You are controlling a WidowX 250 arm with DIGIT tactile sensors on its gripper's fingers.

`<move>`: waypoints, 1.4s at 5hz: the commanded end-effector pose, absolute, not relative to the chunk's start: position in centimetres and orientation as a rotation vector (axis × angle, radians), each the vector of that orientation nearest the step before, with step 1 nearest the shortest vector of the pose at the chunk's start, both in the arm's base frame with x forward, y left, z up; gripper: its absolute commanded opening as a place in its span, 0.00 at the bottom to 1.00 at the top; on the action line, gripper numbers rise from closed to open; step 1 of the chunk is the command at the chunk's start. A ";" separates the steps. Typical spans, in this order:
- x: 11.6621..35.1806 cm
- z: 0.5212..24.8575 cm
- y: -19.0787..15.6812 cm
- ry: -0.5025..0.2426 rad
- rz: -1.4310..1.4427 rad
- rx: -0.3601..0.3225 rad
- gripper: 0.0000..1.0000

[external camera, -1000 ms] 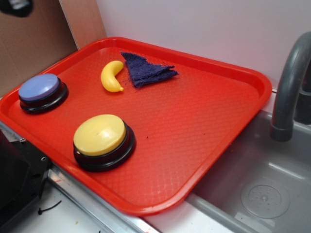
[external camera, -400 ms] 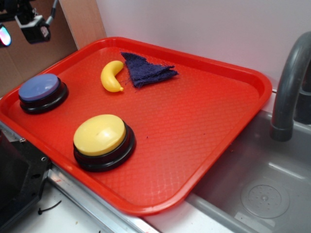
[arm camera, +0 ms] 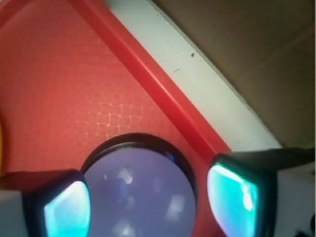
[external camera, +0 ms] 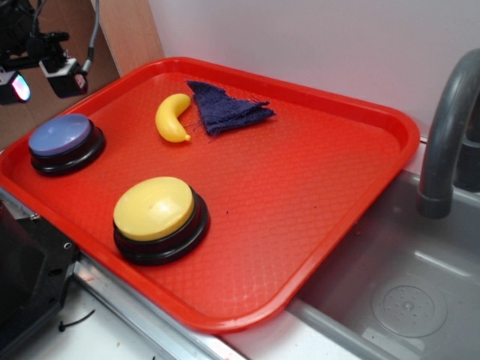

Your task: Push the purple button.

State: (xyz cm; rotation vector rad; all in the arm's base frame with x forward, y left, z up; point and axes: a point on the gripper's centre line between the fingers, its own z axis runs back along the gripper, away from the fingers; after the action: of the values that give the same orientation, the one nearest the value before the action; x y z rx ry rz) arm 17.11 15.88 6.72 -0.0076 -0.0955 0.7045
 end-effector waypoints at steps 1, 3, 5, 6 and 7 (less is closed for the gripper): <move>17.0 6.4 15.7 -0.107 0.716 0.054 1.00; 17.1 5.4 14.9 -0.051 0.710 0.086 1.00; 17.1 4.8 14.7 -0.019 0.709 0.093 1.00; 17.0 5.4 14.7 -0.012 0.709 0.078 1.00; 16.8 6.7 14.6 -0.020 0.713 0.068 1.00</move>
State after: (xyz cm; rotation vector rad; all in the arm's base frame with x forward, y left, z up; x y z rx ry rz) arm 17.31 13.51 5.15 0.0512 0.0345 0.6829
